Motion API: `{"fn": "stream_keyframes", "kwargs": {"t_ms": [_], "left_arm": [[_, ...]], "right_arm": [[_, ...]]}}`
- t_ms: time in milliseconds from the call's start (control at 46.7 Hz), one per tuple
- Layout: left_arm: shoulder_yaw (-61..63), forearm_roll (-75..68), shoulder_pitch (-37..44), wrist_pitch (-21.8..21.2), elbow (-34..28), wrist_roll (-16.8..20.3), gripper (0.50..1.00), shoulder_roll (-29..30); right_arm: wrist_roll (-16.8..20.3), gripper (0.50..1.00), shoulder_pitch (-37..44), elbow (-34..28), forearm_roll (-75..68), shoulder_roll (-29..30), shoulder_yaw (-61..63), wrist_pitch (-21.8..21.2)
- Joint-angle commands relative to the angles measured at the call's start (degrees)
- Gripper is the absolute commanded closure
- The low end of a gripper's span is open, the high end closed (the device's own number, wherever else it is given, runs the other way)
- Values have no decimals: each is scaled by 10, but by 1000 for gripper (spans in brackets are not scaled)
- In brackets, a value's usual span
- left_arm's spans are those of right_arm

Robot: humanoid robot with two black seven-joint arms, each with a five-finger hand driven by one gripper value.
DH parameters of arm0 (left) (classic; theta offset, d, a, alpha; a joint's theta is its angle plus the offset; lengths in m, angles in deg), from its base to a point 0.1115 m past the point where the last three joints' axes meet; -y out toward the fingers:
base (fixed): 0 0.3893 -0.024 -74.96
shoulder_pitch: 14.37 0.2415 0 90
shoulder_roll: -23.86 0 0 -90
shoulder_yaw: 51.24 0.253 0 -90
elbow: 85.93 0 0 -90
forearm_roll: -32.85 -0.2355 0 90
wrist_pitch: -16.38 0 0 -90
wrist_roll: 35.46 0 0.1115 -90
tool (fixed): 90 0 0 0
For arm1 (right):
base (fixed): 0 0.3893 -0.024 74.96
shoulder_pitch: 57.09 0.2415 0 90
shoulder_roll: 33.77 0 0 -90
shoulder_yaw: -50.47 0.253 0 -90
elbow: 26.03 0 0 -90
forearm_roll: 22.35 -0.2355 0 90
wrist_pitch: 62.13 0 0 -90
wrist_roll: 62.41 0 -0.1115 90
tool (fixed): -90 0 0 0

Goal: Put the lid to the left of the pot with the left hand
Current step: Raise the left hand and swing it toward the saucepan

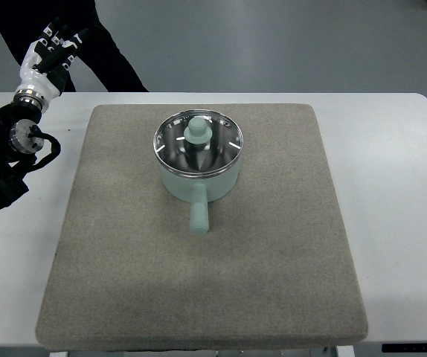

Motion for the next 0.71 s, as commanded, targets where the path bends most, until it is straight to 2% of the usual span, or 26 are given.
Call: {"fn": "stream_keyframes", "kwargs": {"t_ms": [0,685], "left_arm": [[1,0,0,0,0,0,506,0],[2,-1,-1,-2,4,-1,506,-2]], "right_arm": [[0,576,-1,0,0,0,0,0],[0,576,0,0,0,0,0,0]]}}
